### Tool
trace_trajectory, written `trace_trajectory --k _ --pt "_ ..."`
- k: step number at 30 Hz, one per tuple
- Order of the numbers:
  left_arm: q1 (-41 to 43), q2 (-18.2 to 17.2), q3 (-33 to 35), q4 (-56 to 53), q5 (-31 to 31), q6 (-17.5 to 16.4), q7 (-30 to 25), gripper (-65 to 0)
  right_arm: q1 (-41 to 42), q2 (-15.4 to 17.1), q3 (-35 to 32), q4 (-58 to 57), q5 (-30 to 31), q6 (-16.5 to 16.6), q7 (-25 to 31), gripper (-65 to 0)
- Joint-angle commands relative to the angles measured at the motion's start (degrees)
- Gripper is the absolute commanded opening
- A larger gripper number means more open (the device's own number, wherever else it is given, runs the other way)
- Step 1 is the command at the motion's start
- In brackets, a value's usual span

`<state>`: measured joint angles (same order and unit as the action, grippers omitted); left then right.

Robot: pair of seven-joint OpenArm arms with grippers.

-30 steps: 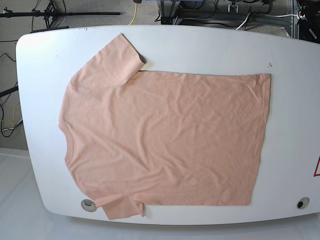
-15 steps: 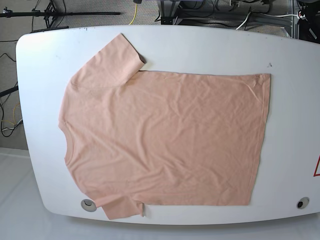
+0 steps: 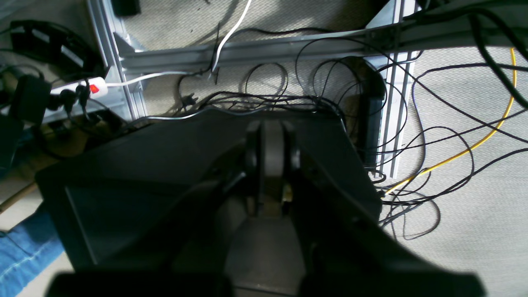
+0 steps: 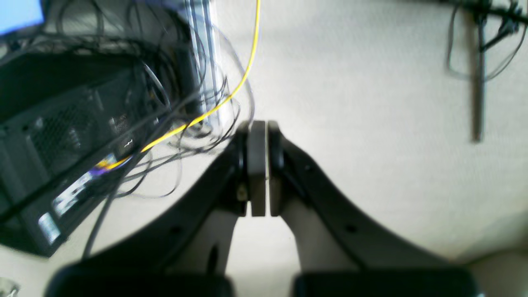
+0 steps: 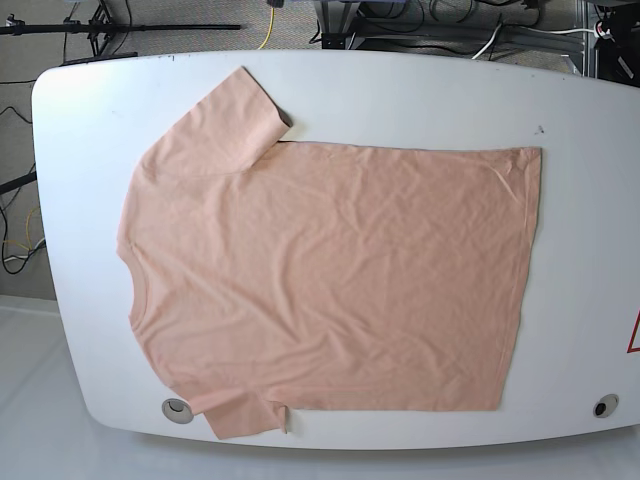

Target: Fold the T-shirt properly

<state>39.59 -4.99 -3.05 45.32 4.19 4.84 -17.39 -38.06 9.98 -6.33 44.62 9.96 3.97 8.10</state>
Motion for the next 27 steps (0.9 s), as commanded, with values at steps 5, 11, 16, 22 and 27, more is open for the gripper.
trace_trajectory --k 5,11,16,22,27 --pt "4.59 -1.23 -0.02 5.29 -0.17 0.00 -0.27 -65.0 -4.54 1.79 0.96 4.66 0.65 0.05 0.11 -65.0" --pt "10.98 -2.07 -0.25 17.99 -1.21 0.14 2.27 -65.0 -9.68 3.33 3.52 10.19 0.42 0.11 -0.15 -65.0" --pt "14.96 -2.75 -0.23 25.29 -2.65 0.11 2.72 -65.0 -13.10 4.19 5.84 14.18 0.43 0.08 0.17 -65.0" --pt "21.67 -4.07 0.34 37.31 -6.27 0.07 2.98 -65.0 -18.72 5.28 10.18 23.04 0.56 0.17 0.18 -65.0" --pt "24.99 -4.67 -0.38 43.69 -7.80 0.08 3.18 -65.0 -21.18 5.84 12.72 27.83 0.56 0.16 -0.19 -65.0"
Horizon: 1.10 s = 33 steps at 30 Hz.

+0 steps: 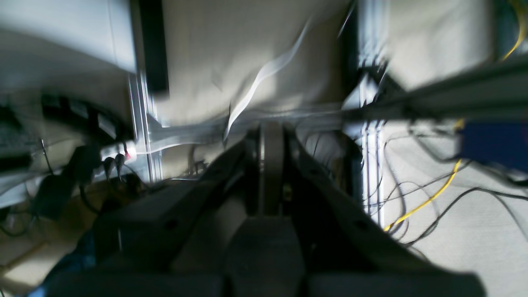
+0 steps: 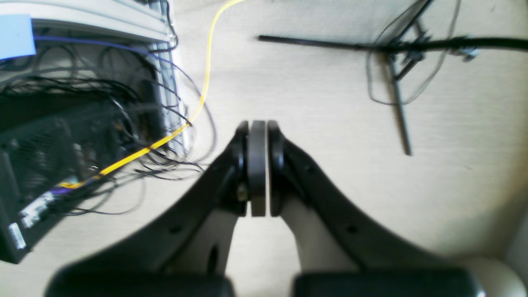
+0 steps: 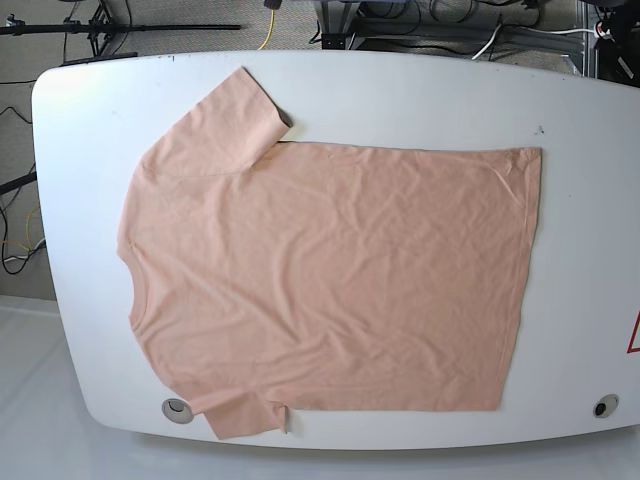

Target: Fold the T-shirt properly

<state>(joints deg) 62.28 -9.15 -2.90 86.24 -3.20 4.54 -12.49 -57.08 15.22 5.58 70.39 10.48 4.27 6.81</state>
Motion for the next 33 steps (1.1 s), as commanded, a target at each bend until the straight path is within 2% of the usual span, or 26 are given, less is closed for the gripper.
trace_trajectory --k 1,5,15,17,25,27,33 --pt "2.90 -0.60 -0.78 3.93 -0.65 0.40 -1.65 -65.0 -2.60 0.71 1.32 3.07 0.04 -0.15 1.06 -65.0" --pt "5.35 -0.79 -2.24 9.97 -0.80 0.23 -1.12 -65.0 -5.67 0.98 3.85 9.87 0.03 0.14 -0.88 -65.0" --pt "6.43 -0.72 -4.46 15.79 -0.24 0.11 2.59 -65.0 -7.87 2.06 6.48 19.48 1.73 1.30 -3.97 -65.0" --pt "5.99 -0.74 -5.01 18.44 -0.24 -0.62 5.54 -65.0 -8.61 2.49 6.63 23.93 3.17 1.45 -5.84 -64.6" --pt "5.84 -1.83 -5.40 22.59 -0.22 -2.52 9.34 -65.0 -9.68 3.19 7.78 29.54 4.47 1.46 -7.66 -64.3" --pt "6.02 -2.74 -4.44 26.48 -0.49 -2.64 10.54 -64.3 -10.07 4.44 8.50 32.17 4.86 1.40 -8.13 -64.2" --pt "5.73 -3.46 -4.31 29.27 -1.35 -2.33 11.53 -63.8 -9.90 4.56 10.52 34.51 4.35 1.36 -8.09 -63.8"
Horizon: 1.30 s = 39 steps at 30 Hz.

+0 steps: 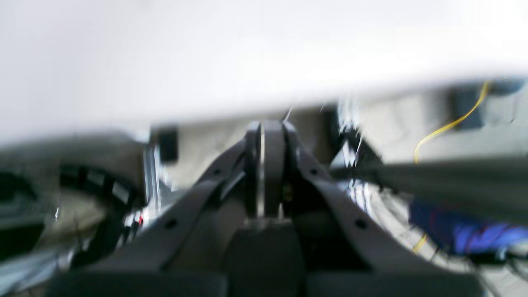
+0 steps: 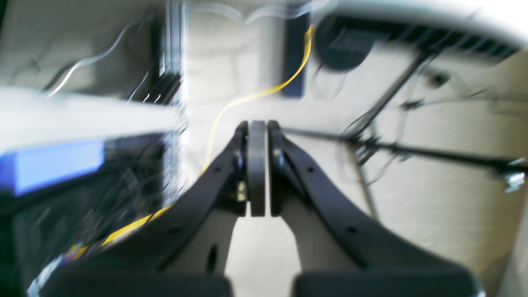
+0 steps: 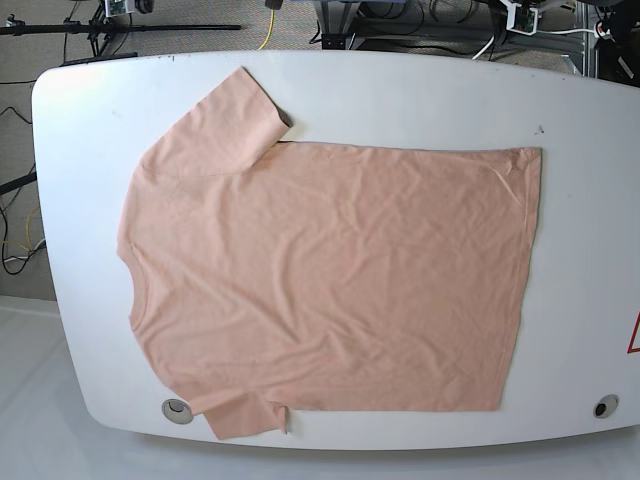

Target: Fold the T-shirt properly

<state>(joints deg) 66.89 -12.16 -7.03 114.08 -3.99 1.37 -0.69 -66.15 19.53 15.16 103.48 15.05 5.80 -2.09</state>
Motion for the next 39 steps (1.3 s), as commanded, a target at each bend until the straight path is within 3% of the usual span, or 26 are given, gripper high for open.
trace_trajectory --k 1,12,18,26,28,30,39 --pt "1.07 -0.49 -0.16 1.88 -0.76 0.87 -0.06 -63.7 -0.69 0.17 1.35 1.67 -0.26 -0.12 0.79 -63.8" --pt "-0.39 -2.24 -0.16 6.42 -5.75 0.44 1.28 -62.7 2.81 -0.29 6.25 3.09 1.89 0.70 -1.52 -63.9" --pt "-3.10 -3.38 -0.19 6.79 -8.13 -0.70 0.50 -62.6 6.89 0.17 9.50 2.32 7.12 1.01 -5.38 -64.0" --pt "-5.16 -2.93 -2.42 7.82 -6.14 -1.41 2.26 -64.6 10.25 -0.57 15.17 3.62 9.54 2.51 -9.10 -63.9" --pt "-5.96 -2.65 -3.48 8.25 -5.20 -1.65 3.37 -65.0 10.92 -0.85 16.90 4.17 9.99 3.45 -10.25 -63.9" --pt "-7.17 -2.04 -4.75 8.39 -4.18 -1.61 4.74 -65.0 12.00 -1.19 20.80 3.96 11.73 6.70 -12.51 -63.7" --pt "-9.11 -1.78 -4.82 8.24 -4.16 -1.54 4.31 -65.0 13.74 -2.34 25.56 3.44 19.46 11.63 -15.68 -63.7"
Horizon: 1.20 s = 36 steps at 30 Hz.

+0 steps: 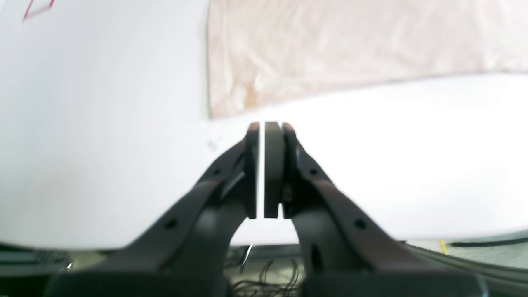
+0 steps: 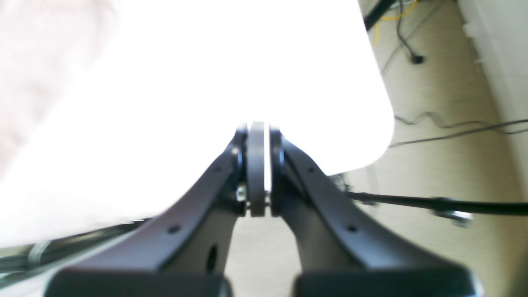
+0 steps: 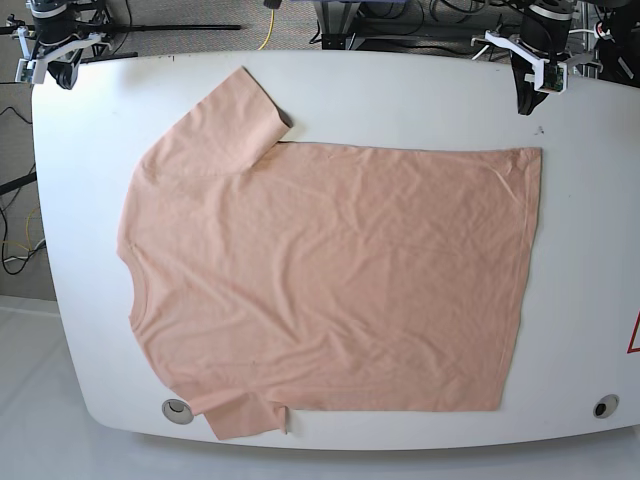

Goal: Fold the T-shirt properly
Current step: 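Move both grippers down toward the shoulder corners of the peach T-shirt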

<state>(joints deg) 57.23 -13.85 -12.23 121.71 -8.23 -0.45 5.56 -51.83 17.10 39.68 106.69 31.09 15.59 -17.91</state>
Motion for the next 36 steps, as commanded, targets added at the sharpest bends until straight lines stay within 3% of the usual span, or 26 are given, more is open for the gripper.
trace_trajectory --k 1,9,21,23,25,29,36 --pt "0.56 -0.02 0.93 0.19 0.32 0.28 -2.50 -64.8 -0.51 -0.08 1.32 -0.12 5.57 3.06 -0.44 -63.8" --pt "0.14 0.35 1.62 -0.04 1.00 0.10 -2.85 -64.7 1.84 -0.98 1.24 -0.33 7.84 6.10 -2.47 -63.8" --pt "-0.53 0.59 1.83 -0.04 1.98 -0.84 -5.39 -61.8 8.30 -3.86 -0.16 0.04 7.05 7.79 -5.17 -63.6" --pt "-0.93 0.59 1.72 -0.02 1.65 -0.79 -5.71 -60.0 9.48 -4.19 -0.27 0.02 6.95 8.03 -6.25 -63.1" --pt "-1.39 0.41 1.43 0.63 0.30 -0.91 -5.86 -53.7 11.43 -4.53 0.39 -0.38 6.23 8.90 -9.33 -61.1" --pt "-1.55 0.46 1.37 1.01 -0.24 -1.10 -5.53 -50.2 13.07 -4.64 1.19 -0.35 5.74 10.23 -11.82 -58.4" --pt "-0.83 0.46 0.27 2.12 0.61 -1.62 -5.34 -52.6 13.99 -4.53 3.01 -0.83 2.68 12.89 -12.47 -55.7"
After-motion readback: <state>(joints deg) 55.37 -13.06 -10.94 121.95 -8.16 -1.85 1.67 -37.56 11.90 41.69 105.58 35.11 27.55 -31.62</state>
